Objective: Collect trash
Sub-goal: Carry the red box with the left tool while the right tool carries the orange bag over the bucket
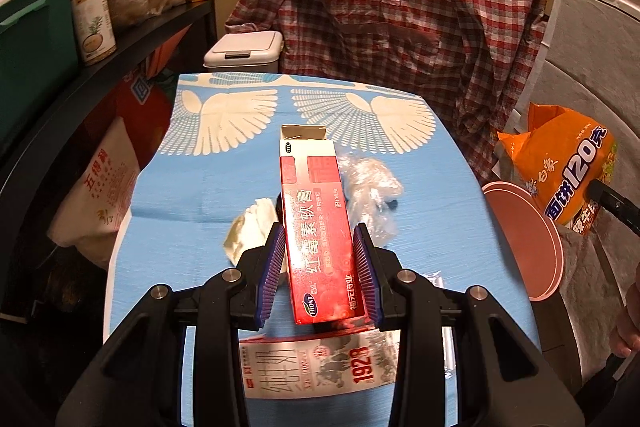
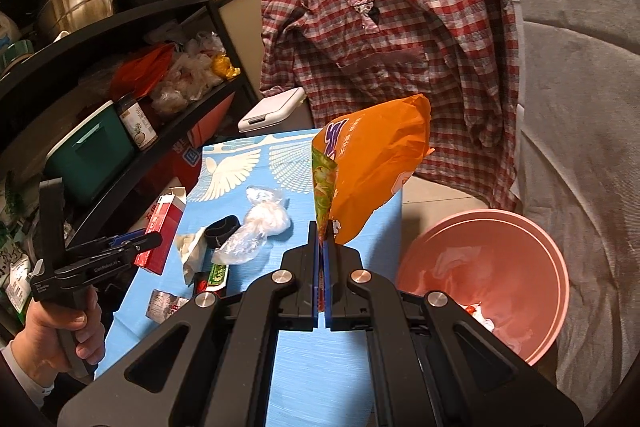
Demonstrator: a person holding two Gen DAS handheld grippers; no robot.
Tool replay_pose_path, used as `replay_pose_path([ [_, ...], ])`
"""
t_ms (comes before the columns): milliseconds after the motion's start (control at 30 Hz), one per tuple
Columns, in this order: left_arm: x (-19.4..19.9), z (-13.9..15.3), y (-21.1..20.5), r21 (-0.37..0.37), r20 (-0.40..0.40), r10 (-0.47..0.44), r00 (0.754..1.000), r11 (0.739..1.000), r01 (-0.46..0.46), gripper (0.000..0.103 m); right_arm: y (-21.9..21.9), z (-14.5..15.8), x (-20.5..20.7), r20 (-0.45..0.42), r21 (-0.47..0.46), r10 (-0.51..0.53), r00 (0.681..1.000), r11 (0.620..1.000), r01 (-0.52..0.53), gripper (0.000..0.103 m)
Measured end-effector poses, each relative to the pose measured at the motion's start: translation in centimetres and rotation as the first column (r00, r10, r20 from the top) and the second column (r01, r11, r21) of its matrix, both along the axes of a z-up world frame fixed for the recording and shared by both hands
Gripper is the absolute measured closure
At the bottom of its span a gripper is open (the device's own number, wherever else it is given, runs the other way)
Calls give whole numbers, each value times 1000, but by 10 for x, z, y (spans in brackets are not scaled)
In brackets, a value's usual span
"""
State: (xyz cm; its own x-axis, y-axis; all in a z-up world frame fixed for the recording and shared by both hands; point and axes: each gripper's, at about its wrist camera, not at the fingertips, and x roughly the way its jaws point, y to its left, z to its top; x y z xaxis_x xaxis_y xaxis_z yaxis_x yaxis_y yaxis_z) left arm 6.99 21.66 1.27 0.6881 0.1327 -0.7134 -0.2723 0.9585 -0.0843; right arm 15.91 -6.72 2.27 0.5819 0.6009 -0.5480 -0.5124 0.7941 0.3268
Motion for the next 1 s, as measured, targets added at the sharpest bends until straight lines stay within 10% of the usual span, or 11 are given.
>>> replay_pose_path([
  [1000,28,5,-60,14,35,-106,994,994,106,68,-46,-2,11,-25,-37,-102,995,994,101,101],
])
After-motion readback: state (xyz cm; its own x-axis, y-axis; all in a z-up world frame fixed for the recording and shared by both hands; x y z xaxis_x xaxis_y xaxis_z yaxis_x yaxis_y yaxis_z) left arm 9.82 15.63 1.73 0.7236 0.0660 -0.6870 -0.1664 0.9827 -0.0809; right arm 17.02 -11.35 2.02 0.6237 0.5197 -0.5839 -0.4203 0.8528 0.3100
